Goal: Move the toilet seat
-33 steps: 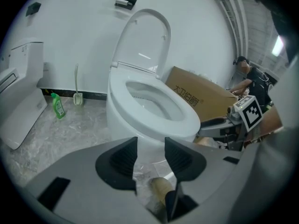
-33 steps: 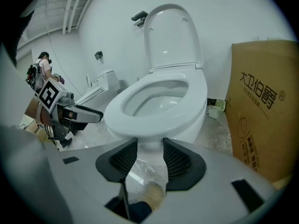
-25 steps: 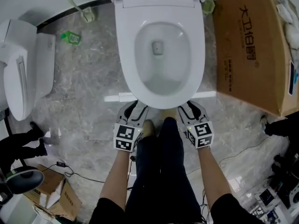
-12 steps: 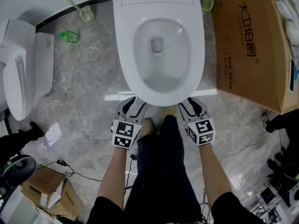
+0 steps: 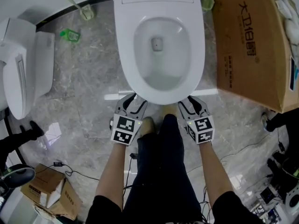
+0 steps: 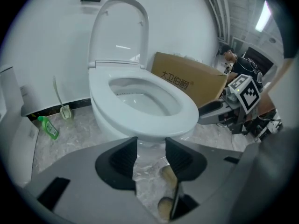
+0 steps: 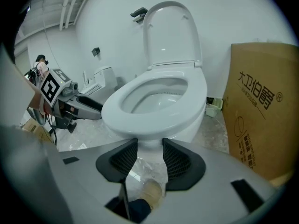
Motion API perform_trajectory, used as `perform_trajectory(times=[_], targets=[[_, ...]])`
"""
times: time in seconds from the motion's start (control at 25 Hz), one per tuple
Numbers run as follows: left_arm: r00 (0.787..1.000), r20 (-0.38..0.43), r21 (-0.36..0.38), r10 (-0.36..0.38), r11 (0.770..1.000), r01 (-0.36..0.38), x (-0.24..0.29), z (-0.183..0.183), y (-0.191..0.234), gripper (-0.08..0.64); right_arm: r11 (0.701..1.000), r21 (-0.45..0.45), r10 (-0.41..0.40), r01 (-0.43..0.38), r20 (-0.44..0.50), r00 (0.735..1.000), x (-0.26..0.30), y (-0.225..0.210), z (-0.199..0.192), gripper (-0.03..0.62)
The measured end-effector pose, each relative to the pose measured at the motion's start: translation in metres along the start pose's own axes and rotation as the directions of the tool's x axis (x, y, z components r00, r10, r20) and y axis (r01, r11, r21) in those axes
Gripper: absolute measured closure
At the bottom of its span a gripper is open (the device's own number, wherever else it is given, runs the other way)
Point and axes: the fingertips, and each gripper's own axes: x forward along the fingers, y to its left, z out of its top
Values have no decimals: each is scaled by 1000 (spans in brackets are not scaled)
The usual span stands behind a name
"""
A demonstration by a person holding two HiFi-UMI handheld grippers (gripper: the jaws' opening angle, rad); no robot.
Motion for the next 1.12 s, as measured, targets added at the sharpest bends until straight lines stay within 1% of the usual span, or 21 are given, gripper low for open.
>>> perform_trajectory(times=[0.12,0.2,0.48,1.12], targets=[[1000,-11,-9,5,1000,-5,-2,2,0,374,1000,-11,0,0,1,1000,-2,3,3,424],[1000,2,-19,2,1000,-2,-7,4,-2,377,1000,-9,1,0,15,1000,-7,5,7,425],[1000,26,-19,-17,1000,18,-28,22,-8,379,1000,-12,2,-2,37,999,-29,11,25,425],[991,127,-64,-47,996,56,-87,90,-13,379,1000,4,-10,10,134,991,-89,23,98,426]])
